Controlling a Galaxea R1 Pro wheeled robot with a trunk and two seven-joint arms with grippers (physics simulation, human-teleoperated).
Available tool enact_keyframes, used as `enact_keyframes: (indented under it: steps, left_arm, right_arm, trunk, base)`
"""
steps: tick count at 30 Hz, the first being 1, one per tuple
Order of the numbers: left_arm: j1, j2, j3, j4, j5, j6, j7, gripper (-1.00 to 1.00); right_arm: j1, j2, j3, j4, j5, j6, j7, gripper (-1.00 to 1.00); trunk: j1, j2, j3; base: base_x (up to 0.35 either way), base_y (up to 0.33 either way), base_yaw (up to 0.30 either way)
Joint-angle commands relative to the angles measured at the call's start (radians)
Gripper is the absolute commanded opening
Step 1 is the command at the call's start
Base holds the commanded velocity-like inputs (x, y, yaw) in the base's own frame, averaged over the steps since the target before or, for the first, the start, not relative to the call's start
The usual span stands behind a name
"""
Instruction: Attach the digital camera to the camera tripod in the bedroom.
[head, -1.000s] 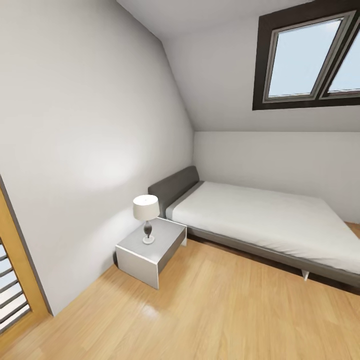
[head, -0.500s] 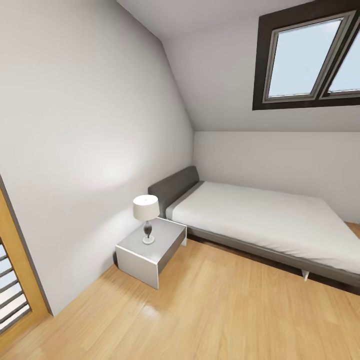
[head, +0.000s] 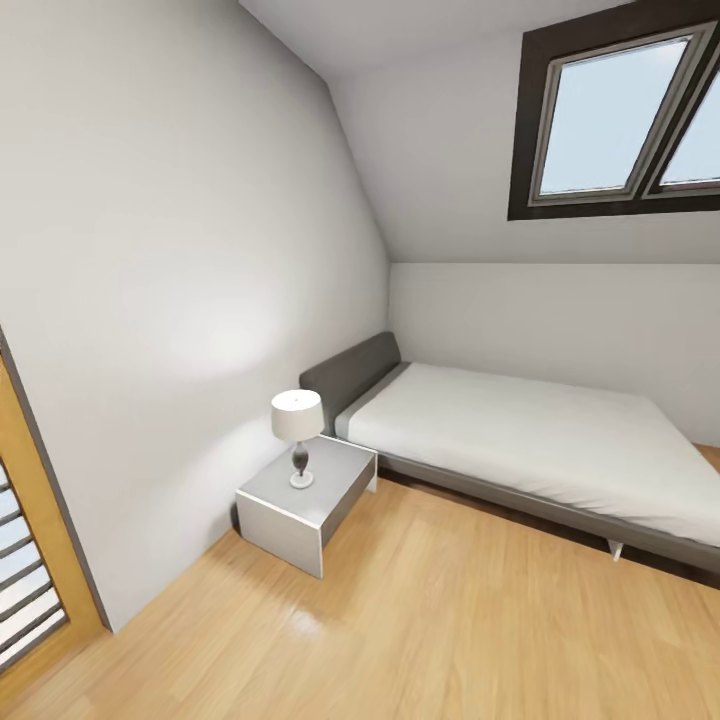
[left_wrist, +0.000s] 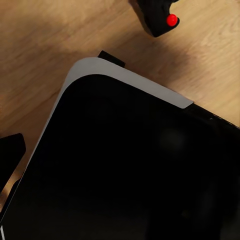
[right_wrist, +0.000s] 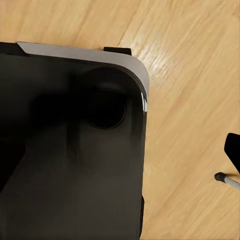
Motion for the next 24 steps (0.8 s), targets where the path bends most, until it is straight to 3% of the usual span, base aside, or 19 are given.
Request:
enact_keyframes:
  steps: [1,24]
  left_arm:
    - [0.0,0.0,0.003,0.0,0.0,-0.003,0.001,1.0]
    - [0.0,0.0,0.003,0.0,-0.001,-0.003,0.0,1.0]
  right_arm:
    - [-0.001,0.0,0.001,0.001,0.004,-0.005,-0.002,1.0]
    - [0.0,0.0,0.001,0.001,0.007,-0.005,-0.002,1.0]
  trunk:
    - [0.0,-0.001,-0.001]
    - [0.0,-0.001,-0.001]
  base:
    - [0.0,0.058,0.0]
    - [0.0,0.008,0.0]
